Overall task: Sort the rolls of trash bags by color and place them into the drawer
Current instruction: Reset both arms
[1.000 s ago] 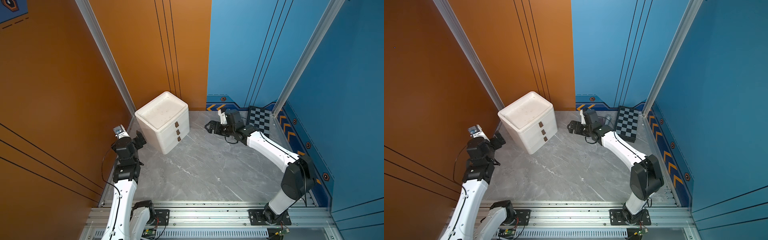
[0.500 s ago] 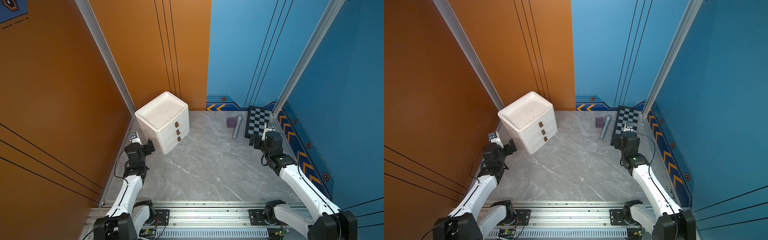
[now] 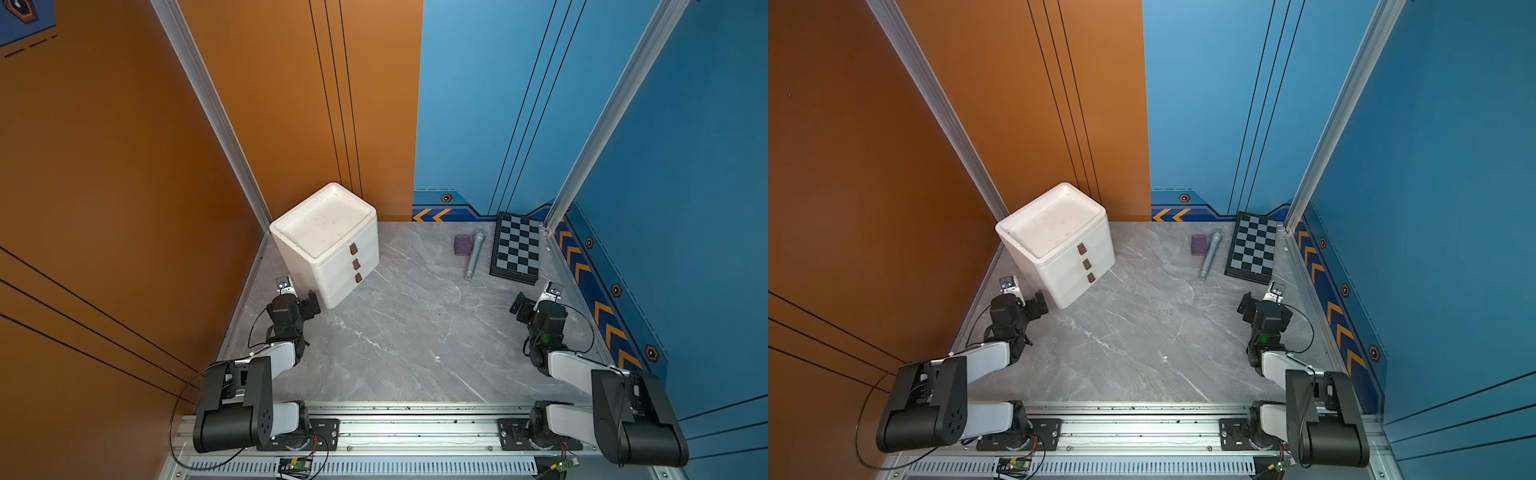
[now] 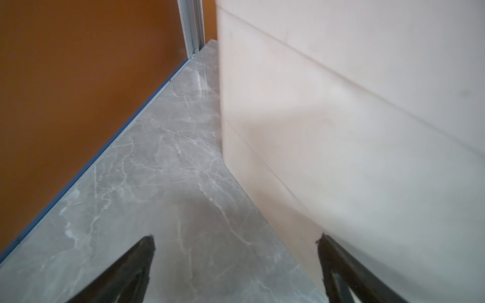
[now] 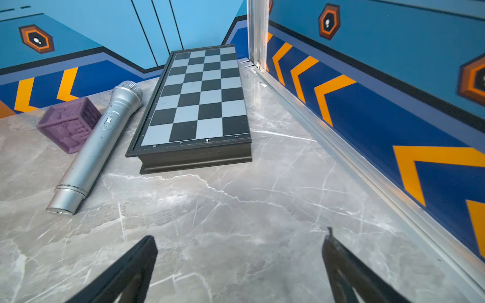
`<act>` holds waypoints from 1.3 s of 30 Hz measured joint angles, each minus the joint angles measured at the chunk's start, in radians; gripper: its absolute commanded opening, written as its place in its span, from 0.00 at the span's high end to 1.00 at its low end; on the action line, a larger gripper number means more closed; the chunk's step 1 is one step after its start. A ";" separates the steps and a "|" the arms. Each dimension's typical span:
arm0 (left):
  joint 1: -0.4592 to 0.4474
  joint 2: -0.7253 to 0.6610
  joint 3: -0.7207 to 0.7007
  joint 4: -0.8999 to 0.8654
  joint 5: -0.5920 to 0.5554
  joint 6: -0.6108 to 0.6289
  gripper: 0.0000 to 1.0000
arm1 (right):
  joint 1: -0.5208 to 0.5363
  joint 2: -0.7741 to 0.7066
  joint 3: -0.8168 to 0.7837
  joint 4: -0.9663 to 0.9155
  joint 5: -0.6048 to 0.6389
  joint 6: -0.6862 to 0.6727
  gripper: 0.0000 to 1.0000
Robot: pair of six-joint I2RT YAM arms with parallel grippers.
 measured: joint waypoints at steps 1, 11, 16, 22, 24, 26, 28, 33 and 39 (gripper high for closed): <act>-0.008 0.020 0.000 0.028 -0.003 0.000 0.02 | 0.003 0.035 0.000 0.037 0.000 -0.002 0.00; -0.200 0.223 -0.021 0.240 -0.168 0.136 0.02 | 0.129 0.238 0.051 0.208 0.031 -0.101 0.00; -0.201 0.223 -0.016 0.291 -0.153 0.159 0.02 | 0.131 0.238 0.082 0.214 0.043 -0.115 0.00; -0.201 0.223 -0.016 0.301 -0.156 0.167 0.02 | 0.131 0.238 0.082 0.214 0.047 -0.119 0.00; -0.202 0.223 -0.016 0.303 -0.158 0.169 0.02 | 0.131 0.238 0.082 0.214 0.047 -0.120 0.00; -0.202 0.223 -0.016 0.303 -0.158 0.170 0.02 | 0.131 0.238 0.082 0.214 0.047 -0.122 0.00; -0.202 0.223 -0.016 0.303 -0.158 0.170 0.02 | 0.131 0.238 0.082 0.214 0.047 -0.123 0.00; -0.204 0.223 -0.016 0.303 -0.164 0.170 0.02 | 0.131 0.238 0.082 0.214 0.050 -0.123 0.00; -0.205 0.223 -0.016 0.304 -0.166 0.170 0.02 | 0.134 0.238 0.082 0.217 0.058 -0.127 0.00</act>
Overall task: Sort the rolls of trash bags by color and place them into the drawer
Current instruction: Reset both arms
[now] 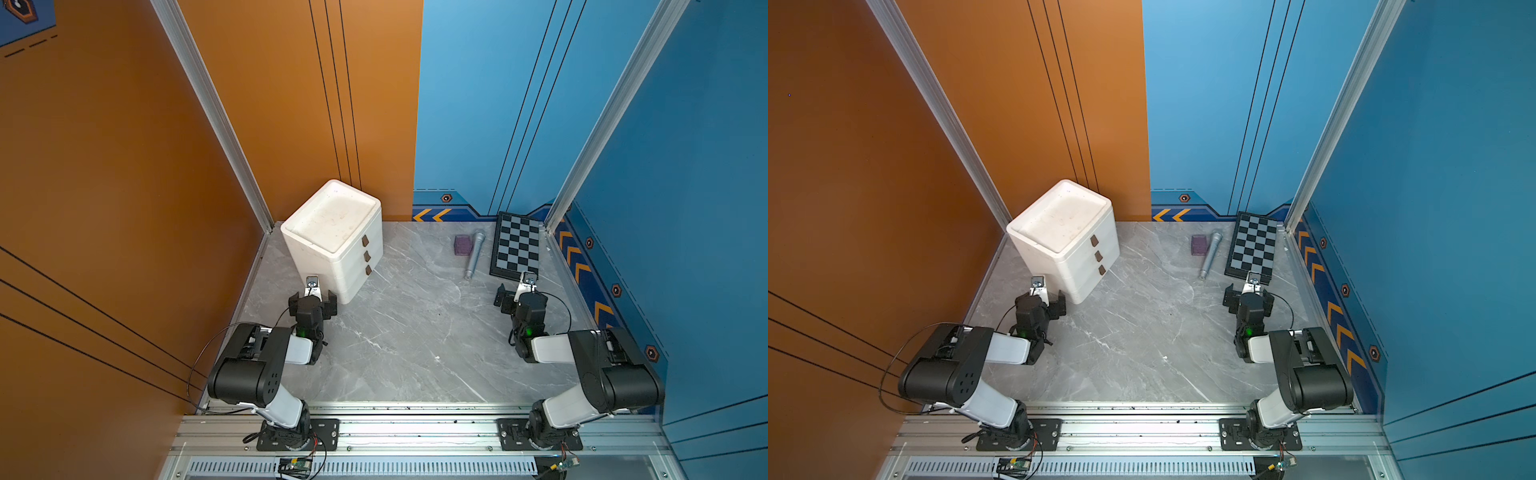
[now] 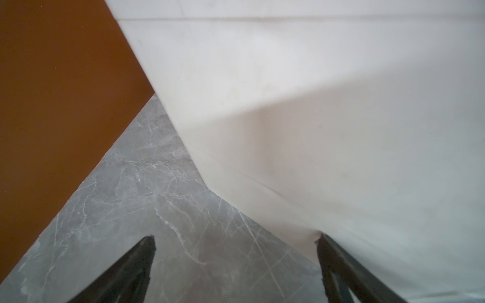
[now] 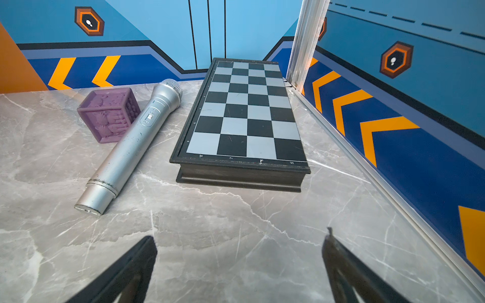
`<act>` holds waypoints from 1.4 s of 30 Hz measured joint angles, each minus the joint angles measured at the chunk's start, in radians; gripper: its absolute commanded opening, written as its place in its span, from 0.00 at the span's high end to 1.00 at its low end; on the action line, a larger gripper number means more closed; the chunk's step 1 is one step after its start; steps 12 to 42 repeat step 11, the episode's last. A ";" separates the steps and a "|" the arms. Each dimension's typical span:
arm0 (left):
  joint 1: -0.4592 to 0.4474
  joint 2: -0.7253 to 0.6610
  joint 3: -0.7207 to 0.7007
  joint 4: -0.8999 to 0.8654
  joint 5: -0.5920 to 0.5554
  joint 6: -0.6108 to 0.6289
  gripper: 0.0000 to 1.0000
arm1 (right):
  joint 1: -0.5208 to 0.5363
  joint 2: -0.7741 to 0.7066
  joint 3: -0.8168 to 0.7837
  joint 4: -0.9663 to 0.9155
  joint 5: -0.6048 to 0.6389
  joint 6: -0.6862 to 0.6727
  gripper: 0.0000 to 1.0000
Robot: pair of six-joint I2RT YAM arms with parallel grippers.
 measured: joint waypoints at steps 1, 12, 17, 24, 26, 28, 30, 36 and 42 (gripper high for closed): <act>0.000 0.000 0.000 0.000 0.000 0.000 0.02 | 0.000 0.000 0.000 0.001 0.002 -0.001 0.00; 0.037 0.000 0.020 -0.030 0.034 -0.008 0.02 | 0.000 0.000 0.000 0.008 0.014 -0.007 0.00; 0.037 0.000 0.020 -0.030 0.034 -0.008 0.02 | 0.000 0.000 0.000 0.008 0.014 -0.007 0.00; 0.037 0.000 0.020 -0.030 0.034 -0.008 0.02 | 0.000 0.000 0.000 0.008 0.014 -0.007 0.00; 0.037 0.000 0.020 -0.030 0.034 -0.008 0.02 | 0.000 0.000 0.000 0.008 0.014 -0.007 0.00; 0.037 0.000 0.020 -0.030 0.034 -0.008 0.02 | 0.000 0.000 0.000 0.008 0.014 -0.007 0.00; 0.037 0.000 0.020 -0.030 0.034 -0.008 0.02 | 0.000 0.000 0.000 0.008 0.014 -0.007 0.00; 0.037 0.000 0.020 -0.030 0.034 -0.008 0.02 | 0.000 0.000 0.000 0.008 0.014 -0.007 0.00; 0.037 0.000 0.020 -0.030 0.034 -0.008 0.02 | 0.000 0.000 0.000 0.008 0.014 -0.007 0.00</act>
